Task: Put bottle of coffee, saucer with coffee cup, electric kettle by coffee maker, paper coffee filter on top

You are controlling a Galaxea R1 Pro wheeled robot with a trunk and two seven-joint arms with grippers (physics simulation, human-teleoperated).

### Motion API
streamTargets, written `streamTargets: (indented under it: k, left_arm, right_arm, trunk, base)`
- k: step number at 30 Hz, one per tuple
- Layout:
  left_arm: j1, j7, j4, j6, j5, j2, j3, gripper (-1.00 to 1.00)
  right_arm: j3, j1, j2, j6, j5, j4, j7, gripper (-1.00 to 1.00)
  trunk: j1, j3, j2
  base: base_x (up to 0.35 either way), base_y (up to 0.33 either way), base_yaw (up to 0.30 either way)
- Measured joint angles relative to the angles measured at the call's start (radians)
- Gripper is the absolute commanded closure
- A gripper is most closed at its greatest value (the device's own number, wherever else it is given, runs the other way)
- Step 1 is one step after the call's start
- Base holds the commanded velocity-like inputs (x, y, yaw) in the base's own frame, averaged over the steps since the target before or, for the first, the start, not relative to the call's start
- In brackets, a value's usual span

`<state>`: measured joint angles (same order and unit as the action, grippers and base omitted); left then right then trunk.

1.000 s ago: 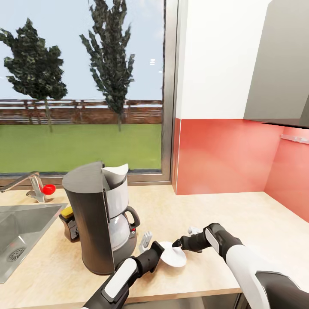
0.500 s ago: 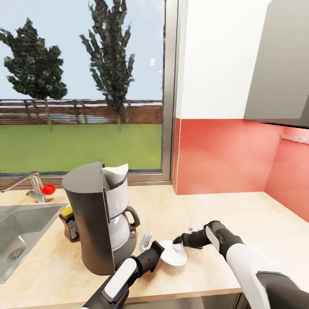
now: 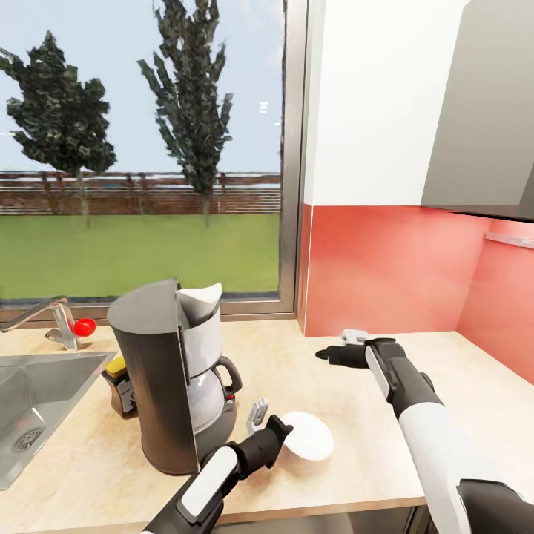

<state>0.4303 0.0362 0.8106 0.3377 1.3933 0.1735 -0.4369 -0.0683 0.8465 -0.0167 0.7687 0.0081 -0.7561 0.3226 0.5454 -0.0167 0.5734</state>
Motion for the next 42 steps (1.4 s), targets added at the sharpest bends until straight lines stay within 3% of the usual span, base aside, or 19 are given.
streamTargets:
  k: [7,14,20,33,40,41,42]
  left_arm:
    - [0.001,-0.005,0.0,0.0,-0.001,-0.001,-0.034,1.0]
    - [0.003,-0.007,0.0,0.0,-0.004,-0.002,-0.067,1.0]
    - [0.003,-0.011,0.002,-0.002,-0.004,-0.003,-0.074,1.0]
    - [0.001,-0.098,0.002,0.007,-0.001,-0.013,-0.078,1.0]
    - [0.0,-0.168,0.002,0.013,-0.002,-0.038,-0.077,1.0]
    - [0.0,-0.203,0.001,0.014,-0.003,-0.07,-0.076,1.0]
    - [0.0,-0.209,0.001,0.015,-0.002,-0.081,-0.076,1.0]
  right_arm:
    - [0.002,0.0,0.0,-0.072,0.0,-0.009,-0.004,-1.0]
    - [0.004,0.0,0.001,-0.089,-0.001,-0.009,-0.004,-1.0]
    - [0.005,0.0,0.003,-0.09,0.0,-0.008,-0.004,-1.0]
    - [0.004,0.0,0.001,-0.09,0.0,-0.008,-0.005,-1.0]
    - [0.004,0.0,0.001,-0.09,0.0,-0.008,-0.005,-1.0]
    - [0.004,0.0,0.001,-0.09,0.0,-0.007,-0.005,-1.0]
    - [0.004,0.0,0.001,-0.09,0.0,-0.007,-0.005,-1.0]
  trunk:
    - [0.0,0.0,0.0]
    - [0.001,0.0,0.0]
    - [0.001,0.0,0.0]
    - [0.001,0.0,0.0]
    - [0.0,0.0,0.0]
    - [0.0,0.0,0.0]
    - [0.0,0.0,0.0]
  base:
    - [-0.053,0.0,0.0]
    - [-0.296,0.001,0.0]
    - [-0.334,0.068,0.0]
    - [-0.327,0.137,0.0]
    - [-0.273,0.218,0.0]
    - [-0.219,0.228,0.0]
    - [-0.207,0.24,0.0]
